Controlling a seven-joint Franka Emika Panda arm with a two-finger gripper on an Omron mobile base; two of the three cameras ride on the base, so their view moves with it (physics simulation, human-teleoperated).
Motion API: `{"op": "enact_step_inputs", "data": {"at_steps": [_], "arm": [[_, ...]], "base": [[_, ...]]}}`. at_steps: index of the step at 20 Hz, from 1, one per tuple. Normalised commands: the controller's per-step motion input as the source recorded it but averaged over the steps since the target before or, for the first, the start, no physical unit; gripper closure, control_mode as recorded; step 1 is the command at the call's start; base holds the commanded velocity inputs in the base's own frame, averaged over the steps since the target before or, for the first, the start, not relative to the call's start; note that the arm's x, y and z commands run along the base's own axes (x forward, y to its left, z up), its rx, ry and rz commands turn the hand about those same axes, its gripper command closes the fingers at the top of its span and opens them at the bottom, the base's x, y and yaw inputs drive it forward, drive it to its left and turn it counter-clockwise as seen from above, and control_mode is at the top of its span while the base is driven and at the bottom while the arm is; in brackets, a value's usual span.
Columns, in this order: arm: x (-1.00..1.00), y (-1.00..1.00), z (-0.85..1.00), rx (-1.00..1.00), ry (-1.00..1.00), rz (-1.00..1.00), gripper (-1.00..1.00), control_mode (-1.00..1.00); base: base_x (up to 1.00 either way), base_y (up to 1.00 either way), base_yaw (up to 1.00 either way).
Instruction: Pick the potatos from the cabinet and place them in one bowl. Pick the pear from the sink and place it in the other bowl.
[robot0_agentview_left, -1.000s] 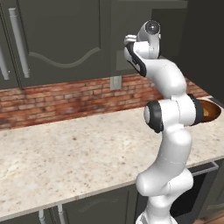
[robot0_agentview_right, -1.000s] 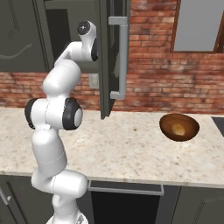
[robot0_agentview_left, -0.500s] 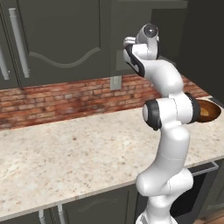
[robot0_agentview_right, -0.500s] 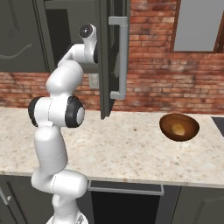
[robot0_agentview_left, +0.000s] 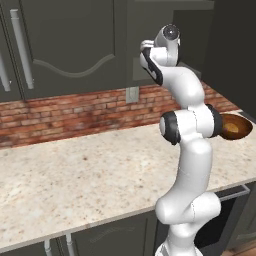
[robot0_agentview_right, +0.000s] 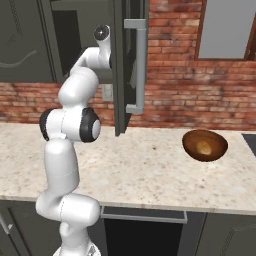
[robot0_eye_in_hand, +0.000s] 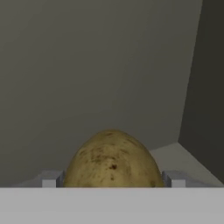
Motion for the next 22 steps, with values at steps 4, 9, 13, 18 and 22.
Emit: {"op": "enact_step_inputs", "data": {"at_steps": [4, 9, 13, 18, 22], "arm": [[0.07, 0.00, -0.20, -0.03, -0.01, 0.01, 1.00, -1.00], [-0.08, 0.00, 0.15, 0.02, 0.00, 0.00, 1.00, -1.00], [-0.61, 0.02, 0.33, 0.03, -0.02, 0.01, 1.00, -1.00], [-0.82, 0.14, 0.35, 0.01, 0.00, 0.03, 1.00, -1.00], [-0.98, 0.17, 0.28, 0.00, -0.03, 0.06, 1.00, -1.00]], "base": [[0.00, 0.00, 0.00], [0.00, 0.00, 0.00], [0.00, 0.00, 0.00], [0.00, 0.00, 0.00], [0.00, 0.00, 0.00]]}}
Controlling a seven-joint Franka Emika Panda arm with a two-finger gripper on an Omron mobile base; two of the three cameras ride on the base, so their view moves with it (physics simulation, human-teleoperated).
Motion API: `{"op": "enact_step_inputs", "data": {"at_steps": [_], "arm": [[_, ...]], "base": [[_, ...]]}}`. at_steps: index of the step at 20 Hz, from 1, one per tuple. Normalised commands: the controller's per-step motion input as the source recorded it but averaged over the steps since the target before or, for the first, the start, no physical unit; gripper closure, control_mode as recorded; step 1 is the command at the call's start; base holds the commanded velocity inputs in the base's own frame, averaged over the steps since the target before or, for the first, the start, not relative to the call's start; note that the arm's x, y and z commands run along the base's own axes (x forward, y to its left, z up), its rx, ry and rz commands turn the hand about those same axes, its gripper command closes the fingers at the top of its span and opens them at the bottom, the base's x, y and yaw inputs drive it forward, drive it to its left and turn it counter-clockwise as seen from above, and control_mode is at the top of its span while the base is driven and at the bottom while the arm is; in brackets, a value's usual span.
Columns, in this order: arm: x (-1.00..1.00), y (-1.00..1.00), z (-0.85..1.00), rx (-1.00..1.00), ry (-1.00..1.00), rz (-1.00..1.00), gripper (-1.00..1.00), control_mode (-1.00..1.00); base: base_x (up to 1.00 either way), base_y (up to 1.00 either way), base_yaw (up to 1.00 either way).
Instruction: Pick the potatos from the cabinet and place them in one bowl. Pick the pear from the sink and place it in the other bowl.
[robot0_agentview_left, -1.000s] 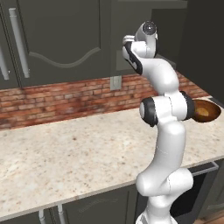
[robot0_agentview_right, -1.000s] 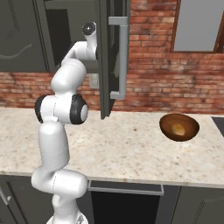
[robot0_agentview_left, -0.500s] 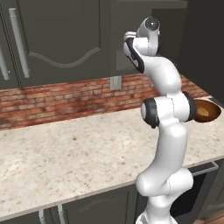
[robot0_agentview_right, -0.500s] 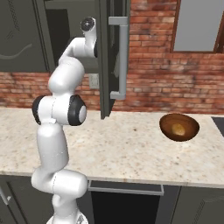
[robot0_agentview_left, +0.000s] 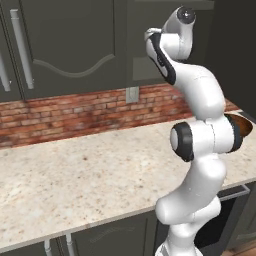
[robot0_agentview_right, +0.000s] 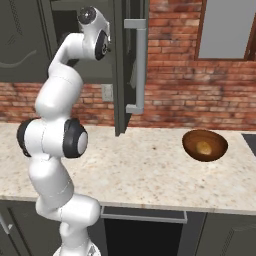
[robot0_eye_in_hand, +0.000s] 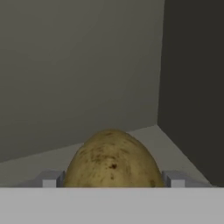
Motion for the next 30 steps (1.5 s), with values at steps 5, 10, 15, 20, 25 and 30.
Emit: {"op": "enact_step_inputs", "data": {"at_steps": [5, 10, 15, 20, 25, 30], "arm": [[-1.00, 0.13, 0.07, 0.00, -0.08, 0.07, 1.00, -1.00], [-1.00, 0.05, 0.03, 0.00, -0.07, 0.07, 1.00, -1.00], [-1.00, 0.00, 0.00, -0.03, -0.04, 0.07, 1.00, -1.00], [-1.00, 0.05, 0.15, -0.06, 0.00, 0.07, 1.00, -1.00], [-1.00, 0.16, 0.17, -0.10, 0.00, 0.07, 1.00, -1.00], [-1.00, 0.15, 0.13, -0.15, 0.01, 0.08, 1.00, -1.00]], "base": [[0.00, 0.00, 0.00], [0.00, 0.00, 0.00], [0.00, 0.00, 0.00], [0.00, 0.00, 0.00], [0.00, 0.00, 0.00], [0.00, 0.00, 0.00]]}}
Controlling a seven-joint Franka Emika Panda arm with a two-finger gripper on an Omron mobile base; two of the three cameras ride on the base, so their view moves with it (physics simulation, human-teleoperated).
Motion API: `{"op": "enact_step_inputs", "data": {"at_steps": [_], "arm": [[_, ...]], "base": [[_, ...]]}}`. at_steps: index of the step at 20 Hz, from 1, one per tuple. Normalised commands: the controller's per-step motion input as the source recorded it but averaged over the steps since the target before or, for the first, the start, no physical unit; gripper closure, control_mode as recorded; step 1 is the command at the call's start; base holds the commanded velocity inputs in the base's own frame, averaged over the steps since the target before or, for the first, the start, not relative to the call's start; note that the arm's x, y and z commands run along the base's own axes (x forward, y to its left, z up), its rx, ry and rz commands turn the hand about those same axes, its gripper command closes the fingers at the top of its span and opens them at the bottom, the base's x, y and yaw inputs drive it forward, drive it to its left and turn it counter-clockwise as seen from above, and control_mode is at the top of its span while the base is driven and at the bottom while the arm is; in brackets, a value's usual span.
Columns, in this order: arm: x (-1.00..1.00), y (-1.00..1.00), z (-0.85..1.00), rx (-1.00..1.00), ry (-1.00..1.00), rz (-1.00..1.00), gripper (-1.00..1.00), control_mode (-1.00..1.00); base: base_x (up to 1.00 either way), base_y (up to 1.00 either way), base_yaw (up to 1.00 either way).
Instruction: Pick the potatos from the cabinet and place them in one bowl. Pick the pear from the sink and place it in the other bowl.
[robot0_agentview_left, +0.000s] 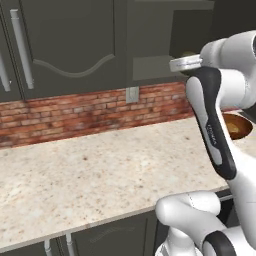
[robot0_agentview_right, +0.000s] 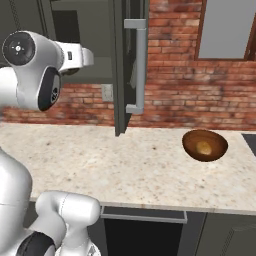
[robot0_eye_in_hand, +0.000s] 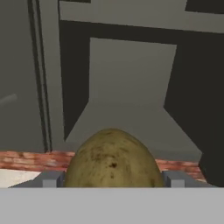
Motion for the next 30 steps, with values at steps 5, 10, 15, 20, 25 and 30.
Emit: {"op": "enact_step_inputs", "data": {"at_steps": [5, 10, 15, 20, 25, 30], "arm": [[-1.00, 0.02, -0.01, -0.15, 0.00, 0.10, 1.00, -1.00], [-1.00, 0.00, -0.13, -0.16, 0.01, 0.11, 1.00, -1.00], [-0.95, 0.13, -0.58, -0.25, 0.07, 0.13, 1.00, -1.00], [-0.73, 0.28, -0.84, -0.30, 0.14, 0.12, 1.00, -1.00], [-0.52, 0.09, -0.59, -0.17, 0.07, 0.08, 1.00, -1.00], [0.00, 0.00, 0.00, 0.00, 0.00, 0.00, 1.00, 1.00]], "base": [[0.00, 0.00, 0.00], [0.00, 0.00, 0.00], [0.00, 0.00, 0.00], [0.00, 0.00, 0.00], [0.00, 0.00, 0.00], [-0.44, -0.23, 0.03]]}}
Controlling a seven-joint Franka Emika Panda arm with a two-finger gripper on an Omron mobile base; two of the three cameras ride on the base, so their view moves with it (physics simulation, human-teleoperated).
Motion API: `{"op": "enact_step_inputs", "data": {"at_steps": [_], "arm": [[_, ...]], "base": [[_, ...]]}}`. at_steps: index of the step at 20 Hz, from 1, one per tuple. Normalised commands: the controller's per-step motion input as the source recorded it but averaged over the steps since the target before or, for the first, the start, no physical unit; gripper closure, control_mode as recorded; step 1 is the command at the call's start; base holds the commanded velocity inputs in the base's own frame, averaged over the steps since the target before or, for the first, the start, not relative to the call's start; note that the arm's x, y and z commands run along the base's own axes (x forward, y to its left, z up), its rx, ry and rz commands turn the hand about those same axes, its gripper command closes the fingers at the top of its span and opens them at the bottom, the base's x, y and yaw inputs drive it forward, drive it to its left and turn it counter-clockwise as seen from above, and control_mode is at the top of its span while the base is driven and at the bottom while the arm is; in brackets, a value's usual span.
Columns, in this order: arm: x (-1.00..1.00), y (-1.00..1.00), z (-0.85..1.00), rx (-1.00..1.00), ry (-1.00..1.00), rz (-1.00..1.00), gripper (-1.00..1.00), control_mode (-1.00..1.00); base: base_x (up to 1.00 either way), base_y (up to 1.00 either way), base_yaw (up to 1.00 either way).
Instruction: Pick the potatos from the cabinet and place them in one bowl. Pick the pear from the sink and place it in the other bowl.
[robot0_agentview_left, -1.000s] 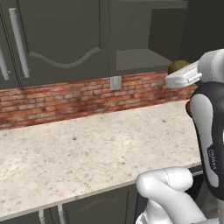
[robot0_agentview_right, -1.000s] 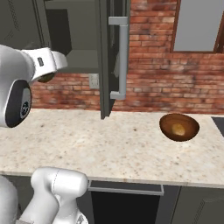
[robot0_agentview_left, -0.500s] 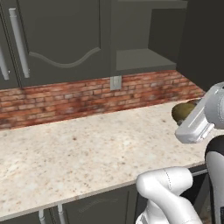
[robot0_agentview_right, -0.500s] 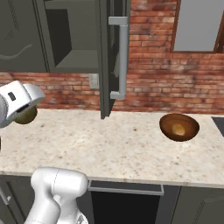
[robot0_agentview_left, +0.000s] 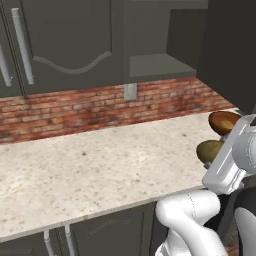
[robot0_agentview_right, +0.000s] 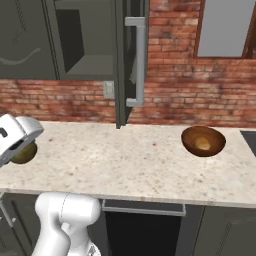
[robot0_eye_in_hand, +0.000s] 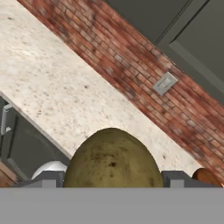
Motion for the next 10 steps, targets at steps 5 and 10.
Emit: {"op": "enact_step_inputs", "data": {"at_steps": [5, 10], "arm": [[0.00, 0.00, 0.00, 0.00, 0.00, 0.00, 1.00, 1.00], [0.00, 0.00, 0.00, 0.00, 0.00, 0.00, 1.00, 1.00]], "base": [[-0.72, -0.45, 0.03], [-0.12, -0.65, -0.05]]}}
